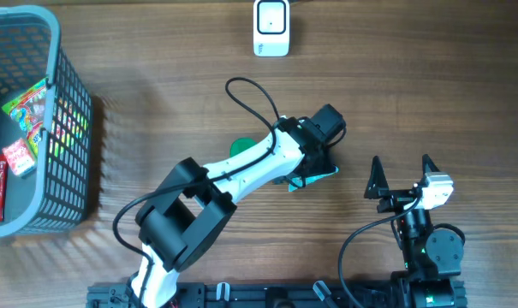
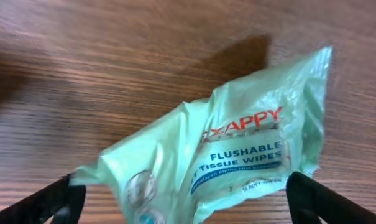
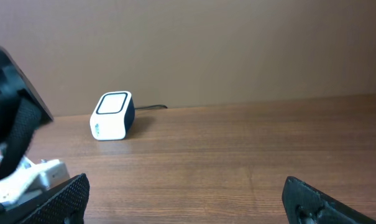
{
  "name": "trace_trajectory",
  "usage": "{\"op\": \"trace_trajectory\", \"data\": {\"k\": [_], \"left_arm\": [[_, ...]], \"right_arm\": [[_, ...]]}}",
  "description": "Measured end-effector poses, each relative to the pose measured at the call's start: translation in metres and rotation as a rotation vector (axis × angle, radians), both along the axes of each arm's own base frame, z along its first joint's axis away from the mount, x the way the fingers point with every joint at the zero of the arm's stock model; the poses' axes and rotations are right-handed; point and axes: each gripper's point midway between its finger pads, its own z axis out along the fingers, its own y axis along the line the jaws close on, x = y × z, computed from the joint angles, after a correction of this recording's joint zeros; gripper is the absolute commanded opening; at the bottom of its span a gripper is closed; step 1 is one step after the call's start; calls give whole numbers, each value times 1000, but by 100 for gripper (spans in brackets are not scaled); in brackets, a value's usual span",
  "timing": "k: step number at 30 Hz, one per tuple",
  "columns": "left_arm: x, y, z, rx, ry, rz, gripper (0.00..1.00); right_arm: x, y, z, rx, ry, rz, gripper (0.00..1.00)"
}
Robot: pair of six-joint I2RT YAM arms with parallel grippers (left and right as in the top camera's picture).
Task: Scan the item barcode
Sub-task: 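Grasp the wipes pack and place it right of the jar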
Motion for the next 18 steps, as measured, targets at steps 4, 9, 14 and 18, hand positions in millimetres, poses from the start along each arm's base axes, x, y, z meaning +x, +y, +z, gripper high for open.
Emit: {"op": "trace_trajectory", "data": {"k": [4, 9, 14, 18], "left_arm": [[9, 9, 33, -16, -66, 19, 100], [26, 24, 108, -112, -220, 29, 100], [35, 52, 190, -213, -397, 28, 100], [35, 88, 248, -267, -536, 36, 100]], "right_arm": [[0, 0, 0, 0, 0, 0, 100], [0, 0, 0, 0, 0, 0, 100], [0, 0, 0, 0, 0, 0, 100], [0, 0, 0, 0, 0, 0, 100]]}}
